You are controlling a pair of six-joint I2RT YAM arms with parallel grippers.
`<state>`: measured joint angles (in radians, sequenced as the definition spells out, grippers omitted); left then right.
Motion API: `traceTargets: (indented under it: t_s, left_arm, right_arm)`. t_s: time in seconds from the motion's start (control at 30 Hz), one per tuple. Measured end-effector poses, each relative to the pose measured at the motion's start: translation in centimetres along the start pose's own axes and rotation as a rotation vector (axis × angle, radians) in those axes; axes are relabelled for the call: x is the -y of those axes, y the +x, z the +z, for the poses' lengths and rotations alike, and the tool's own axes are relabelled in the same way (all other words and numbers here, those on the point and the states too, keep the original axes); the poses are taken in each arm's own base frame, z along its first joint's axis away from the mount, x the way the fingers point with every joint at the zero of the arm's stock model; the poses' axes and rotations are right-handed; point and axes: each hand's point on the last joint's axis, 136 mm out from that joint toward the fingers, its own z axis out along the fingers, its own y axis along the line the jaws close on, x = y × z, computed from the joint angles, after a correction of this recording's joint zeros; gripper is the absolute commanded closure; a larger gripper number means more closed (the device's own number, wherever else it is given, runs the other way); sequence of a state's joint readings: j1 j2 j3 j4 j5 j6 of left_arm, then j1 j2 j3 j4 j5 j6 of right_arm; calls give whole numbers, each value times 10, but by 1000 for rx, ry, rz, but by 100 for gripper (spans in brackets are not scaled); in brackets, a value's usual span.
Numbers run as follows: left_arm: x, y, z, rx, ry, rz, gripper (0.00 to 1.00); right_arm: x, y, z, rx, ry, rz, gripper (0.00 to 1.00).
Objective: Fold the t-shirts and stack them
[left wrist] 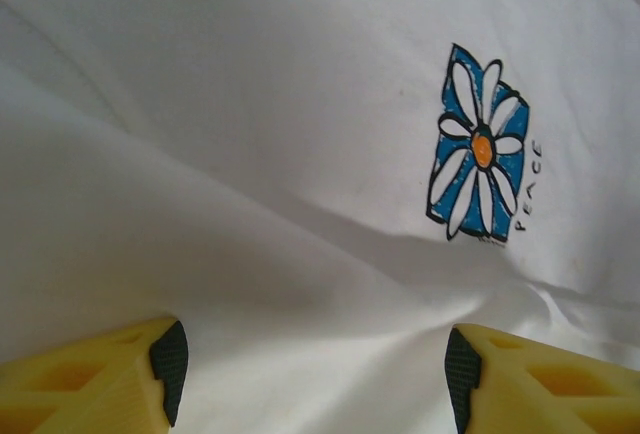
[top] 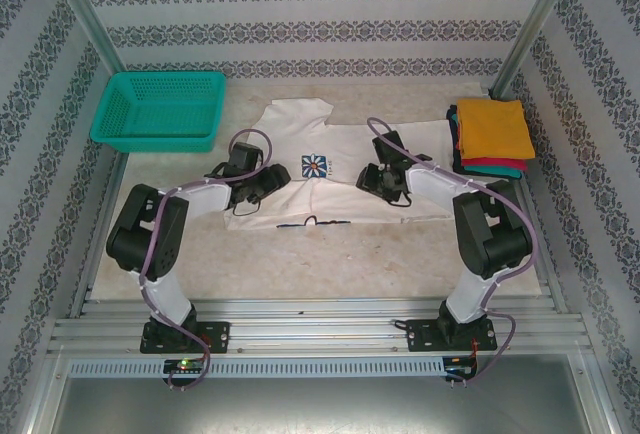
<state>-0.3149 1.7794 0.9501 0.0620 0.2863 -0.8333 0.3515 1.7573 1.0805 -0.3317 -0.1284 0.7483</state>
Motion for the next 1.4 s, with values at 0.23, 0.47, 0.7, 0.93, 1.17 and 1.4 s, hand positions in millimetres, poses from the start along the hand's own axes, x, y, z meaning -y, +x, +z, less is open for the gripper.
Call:
traceTargets:
  t_s: [0.23,0.47,0.7,0.93,1.17,1.4]
  left_arm:
    - [1,-5,7,6,-4,-7,29]
    - [0,-5,7,14,-3,-5,24]
    - [-3,-6,4,38,-3,-2,24]
    - [-4,-7,3,45,-7,-3,24]
    - [-4,-7,3,44,-7,-3,24]
    - [-4,-7,3,45,-7,-2,24]
  right_arm:
    - [-20,-2,6,-13,-95,30,52]
    - [-10,-37,22,6,-78,77,51]
    - [-8,-73,20,50,-88,68,51]
    - [-14,-50,6,47,-119,40,50]
    - [-4,1,8,-23,-107,46,50]
    - [7,-16,22,-20,-82,87,49]
